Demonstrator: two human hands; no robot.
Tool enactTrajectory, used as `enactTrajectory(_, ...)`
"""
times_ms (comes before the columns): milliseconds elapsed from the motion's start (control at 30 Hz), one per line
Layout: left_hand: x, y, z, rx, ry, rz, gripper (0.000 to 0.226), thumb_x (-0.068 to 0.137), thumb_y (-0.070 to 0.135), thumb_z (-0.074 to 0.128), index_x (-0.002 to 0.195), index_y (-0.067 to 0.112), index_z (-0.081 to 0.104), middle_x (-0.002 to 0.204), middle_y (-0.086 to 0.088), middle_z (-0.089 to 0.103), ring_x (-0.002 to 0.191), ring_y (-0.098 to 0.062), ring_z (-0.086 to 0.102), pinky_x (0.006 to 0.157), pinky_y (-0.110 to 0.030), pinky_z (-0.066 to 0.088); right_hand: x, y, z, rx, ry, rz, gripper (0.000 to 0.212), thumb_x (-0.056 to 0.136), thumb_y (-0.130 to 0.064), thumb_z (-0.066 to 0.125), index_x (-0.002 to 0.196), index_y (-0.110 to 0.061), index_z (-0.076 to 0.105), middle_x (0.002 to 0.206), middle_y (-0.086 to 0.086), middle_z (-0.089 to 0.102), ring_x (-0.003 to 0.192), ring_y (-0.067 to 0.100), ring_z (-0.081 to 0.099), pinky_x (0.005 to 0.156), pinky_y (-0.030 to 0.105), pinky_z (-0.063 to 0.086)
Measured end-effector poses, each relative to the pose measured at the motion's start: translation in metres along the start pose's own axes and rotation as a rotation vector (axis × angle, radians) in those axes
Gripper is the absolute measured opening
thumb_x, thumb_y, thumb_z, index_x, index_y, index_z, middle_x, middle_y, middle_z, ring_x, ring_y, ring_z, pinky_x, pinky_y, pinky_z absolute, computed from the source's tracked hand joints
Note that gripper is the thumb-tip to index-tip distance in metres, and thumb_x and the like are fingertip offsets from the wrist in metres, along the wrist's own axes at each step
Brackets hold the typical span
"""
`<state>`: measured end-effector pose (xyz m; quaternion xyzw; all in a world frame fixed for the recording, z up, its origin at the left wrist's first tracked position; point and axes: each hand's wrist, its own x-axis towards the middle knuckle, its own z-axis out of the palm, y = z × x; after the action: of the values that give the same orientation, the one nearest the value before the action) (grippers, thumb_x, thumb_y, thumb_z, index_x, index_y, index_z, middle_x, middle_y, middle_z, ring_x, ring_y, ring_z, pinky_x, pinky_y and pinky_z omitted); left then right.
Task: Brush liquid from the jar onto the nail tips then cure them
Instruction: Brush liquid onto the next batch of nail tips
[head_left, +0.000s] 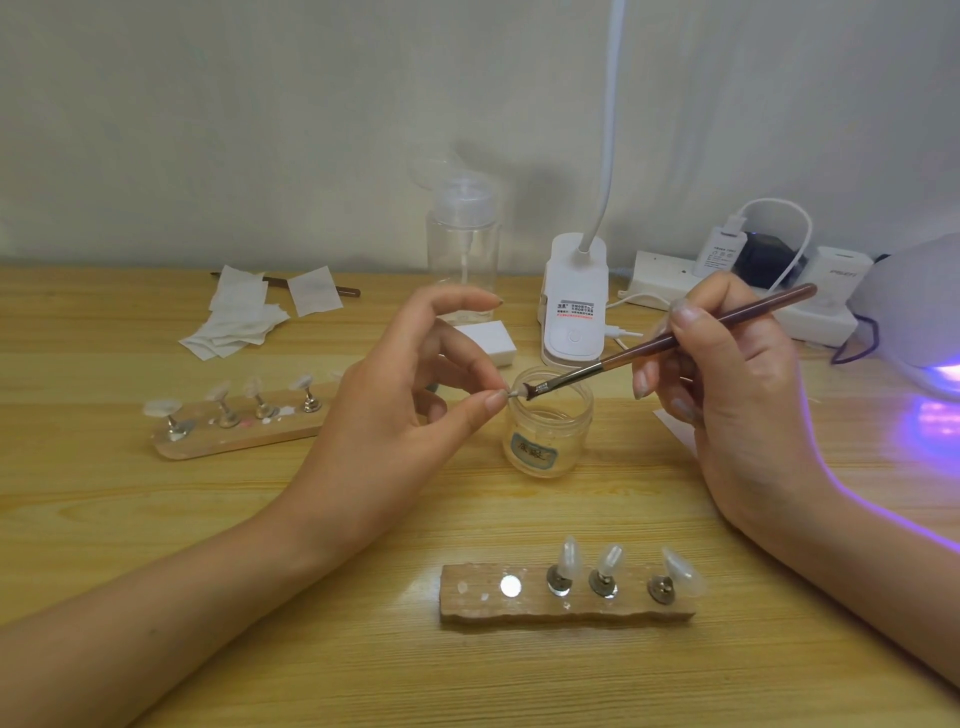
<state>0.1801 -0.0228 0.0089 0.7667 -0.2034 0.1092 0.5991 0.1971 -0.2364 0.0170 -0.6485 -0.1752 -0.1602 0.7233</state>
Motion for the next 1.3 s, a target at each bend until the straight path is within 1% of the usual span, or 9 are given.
enactTrajectory(133, 0.000, -0.001, 0.000, 0.001, 0.001, 0.003, 0.050, 0.088, 0.003, 0.070, 0.129, 0.026, 0.052, 0.086, 0.004, 0.068, 0.087, -0.013, 0.067, 0.068, -0.047, 0.050, 0.000, -0.001, 0.000, -0.017, 0.014, -0.001, 0.023, 0.103, -0.011, 0.044, 0.080, -0.014, 0.044, 0.055, 0.000, 0.059, 0.047, 0.012, 0.044, 0.041, 0.019, 0.025)
enactTrajectory(367, 0.000, -0.001, 0.000, 0.006, 0.001, 0.008, 0.050, 0.088, 0.005, 0.070, 0.129, 0.027, 0.051, 0.087, 0.004, 0.068, 0.087, -0.013, 0.068, 0.068, -0.047, 0.050, 0.000, -0.001, 0.000, -0.017, 0.026, 0.011, 0.022, 0.102, -0.009, 0.043, 0.080, -0.013, 0.044, 0.054, 0.001, 0.058, 0.046, 0.008, 0.047, 0.041, 0.018, 0.026)
enactTrajectory(467, 0.000, -0.001, 0.000, 0.010, -0.003, 0.011, 0.051, 0.089, 0.004, 0.070, 0.129, 0.028, 0.051, 0.087, 0.004, 0.067, 0.087, -0.013, 0.068, 0.067, -0.046, 0.049, 0.001, -0.002, -0.003, -0.011, 0.093, 0.021, 0.026, 0.102, -0.009, 0.044, 0.078, -0.016, 0.043, 0.051, -0.001, 0.054, 0.044, 0.008, 0.043, 0.040, 0.016, 0.025)
enactTrajectory(600, 0.000, -0.001, 0.000, 0.025, -0.002, 0.020, 0.052, 0.089, 0.003, 0.070, 0.129, 0.029, 0.051, 0.086, 0.006, 0.066, 0.087, -0.014, 0.068, 0.067, -0.046, 0.050, 0.007, -0.004, -0.008, -0.007, 0.156, 0.041, 0.030, 0.099, -0.008, 0.044, 0.071, -0.019, 0.042, 0.049, -0.002, 0.047, 0.044, 0.010, 0.036, 0.040, 0.019, 0.022)
enactTrajectory(833, -0.001, -0.001, 0.000, 0.036, 0.000, 0.023, 0.052, 0.089, 0.001, 0.070, 0.131, 0.026, 0.051, 0.086, 0.006, 0.066, 0.085, -0.013, 0.067, 0.065, -0.046, 0.049, 0.016, -0.006, -0.018, 0.015, 0.188, 0.042, 0.026, 0.089, -0.016, 0.048, 0.065, -0.025, 0.043, 0.056, 0.000, 0.041, 0.043, 0.009, 0.036, 0.041, 0.020, 0.020)
enactTrajectory(900, -0.001, 0.000, 0.000, 0.038, 0.001, 0.021, 0.051, 0.089, 0.001, 0.070, 0.131, 0.026, 0.051, 0.086, 0.006, 0.065, 0.084, -0.012, 0.067, 0.065, -0.047, 0.049, 0.016, -0.005, -0.019, 0.067, 0.176, 0.019, 0.027, 0.091, -0.014, 0.045, 0.066, -0.025, 0.044, 0.053, -0.001, 0.044, 0.042, 0.010, 0.034, 0.042, 0.021, 0.019)
enactTrajectory(1000, -0.001, 0.000, 0.000, 0.045, 0.002, 0.021, 0.051, 0.090, 0.001, 0.070, 0.131, 0.026, 0.051, 0.086, 0.007, 0.066, 0.085, -0.012, 0.067, 0.066, -0.048, 0.049, 0.018, -0.009, -0.018, 0.147, 0.105, -0.066, 0.019, 0.092, -0.013, 0.040, 0.075, -0.020, 0.040, 0.059, -0.002, 0.048, 0.045, 0.011, 0.040, 0.042, 0.020, 0.027)
enactTrajectory(1167, -0.001, 0.000, 0.000, 0.047, 0.000, 0.018, 0.051, 0.090, 0.002, 0.070, 0.131, 0.026, 0.051, 0.086, 0.006, 0.066, 0.085, -0.013, 0.067, 0.067, -0.047, 0.049, 0.014, -0.007, -0.019, 0.006, -0.066, -0.170, 0.018, 0.083, -0.002, 0.032, 0.080, -0.017, 0.043, 0.062, -0.002, 0.054, 0.048, 0.014, 0.046, 0.043, 0.020, 0.031)
enactTrajectory(1300, -0.001, 0.001, 0.000, 0.053, 0.002, 0.016, 0.052, 0.089, 0.001, 0.070, 0.131, 0.025, 0.051, 0.087, 0.003, 0.066, 0.084, -0.012, 0.067, 0.067, -0.049, 0.048, 0.014, -0.006, -0.021, 0.030, -0.095, -0.184, 0.018, 0.076, -0.003, 0.033, 0.080, -0.017, 0.043, 0.060, -0.001, 0.053, 0.046, 0.011, 0.043, 0.043, 0.020, 0.028)
